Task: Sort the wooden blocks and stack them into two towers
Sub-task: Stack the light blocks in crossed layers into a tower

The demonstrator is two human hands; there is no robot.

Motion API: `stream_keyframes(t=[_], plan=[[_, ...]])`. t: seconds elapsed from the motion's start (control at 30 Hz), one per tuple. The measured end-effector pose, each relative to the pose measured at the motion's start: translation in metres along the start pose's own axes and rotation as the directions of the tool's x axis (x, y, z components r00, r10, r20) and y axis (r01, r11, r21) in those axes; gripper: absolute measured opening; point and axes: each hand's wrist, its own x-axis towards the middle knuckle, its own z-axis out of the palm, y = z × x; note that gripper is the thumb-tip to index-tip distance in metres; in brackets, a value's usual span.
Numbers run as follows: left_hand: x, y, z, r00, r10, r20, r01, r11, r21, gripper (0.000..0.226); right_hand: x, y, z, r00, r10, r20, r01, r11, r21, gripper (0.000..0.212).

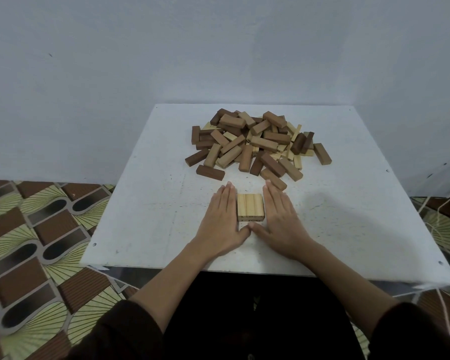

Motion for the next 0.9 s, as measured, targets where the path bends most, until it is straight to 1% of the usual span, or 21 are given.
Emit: stream_keyframes(t=[0.13, 0.3, 0.37, 0.47, 0.57, 0.63, 0.67, 0.73, 0.77, 0.83, 0.87, 0.9], plan=[[0.001, -0.001, 0.003, 1.000, -0.006, 0.015, 0.006, 0.999, 0.042, 0.102, 0.001, 0.001, 0.002, 0.999, 0.021, 0.028, -0.020, 0.999, -0.044, 0.094], [0.002, -0.001, 0.003, 0.999, -0.012, 0.049, 0.007, 0.995, 0.098, 0.101, 0.001, -0.001, 0.002, 0.999, 0.004, 0.040, 0.000, 0.993, -0.115, 0.093], [0.002, 0.000, 0.002, 0.998, -0.015, 0.057, 0.009, 0.994, 0.104, 0.102, 0.000, 0.000, 0.001, 0.999, -0.003, 0.036, 0.007, 0.992, -0.129, 0.096], [0.002, 0.001, 0.000, 0.997, -0.031, 0.074, 0.024, 0.995, 0.098, 0.103, 0.000, -0.001, 0.001, 0.999, -0.010, 0.036, 0.014, 0.991, -0.132, 0.093], [0.000, -0.001, -0.006, 0.994, -0.020, 0.106, 0.018, 1.000, 0.014, 0.101, 0.000, 0.001, 0.000, 0.999, -0.019, 0.045, 0.020, 0.999, -0.031, 0.093], [-0.005, -0.006, -0.018, 0.989, 0.034, 0.147, -0.014, 0.991, -0.130, 0.096, -0.001, 0.007, -0.006, 0.999, -0.032, -0.005, 0.032, 0.992, 0.118, 0.088], [-0.009, -0.010, -0.026, 0.986, 0.049, 0.157, -0.011, 0.973, -0.231, 0.087, -0.003, 0.010, -0.011, 0.999, -0.021, -0.048, 0.030, 0.979, 0.201, 0.082], [-0.015, -0.021, -0.041, 0.994, 0.021, 0.108, 0.026, 0.908, -0.419, 0.062, 0.001, 0.018, -0.025, 0.987, 0.046, -0.153, 0.008, 0.943, 0.333, 0.064], [-0.013, -0.028, -0.047, 0.998, -0.021, 0.058, 0.046, 0.885, -0.463, 0.055, 0.006, 0.022, -0.032, 0.974, 0.083, -0.209, -0.001, 0.931, 0.365, 0.053], [0.000, -0.041, -0.051, 0.993, -0.091, -0.069, 0.052, 0.898, -0.437, 0.045, 0.024, 0.029, -0.042, 0.938, 0.116, -0.326, 0.014, 0.929, 0.371, 0.040], [0.009, -0.044, -0.053, 0.988, -0.095, -0.124, 0.036, 0.911, -0.410, 0.039, 0.034, 0.032, -0.046, 0.934, 0.134, -0.330, 0.001, 0.925, 0.379, 0.035], [0.020, -0.045, -0.056, 0.984, -0.077, -0.162, 0.009, 0.923, -0.385, 0.033, 0.046, 0.034, -0.051, 0.942, 0.167, -0.291, -0.037, 0.915, 0.403, 0.028]])
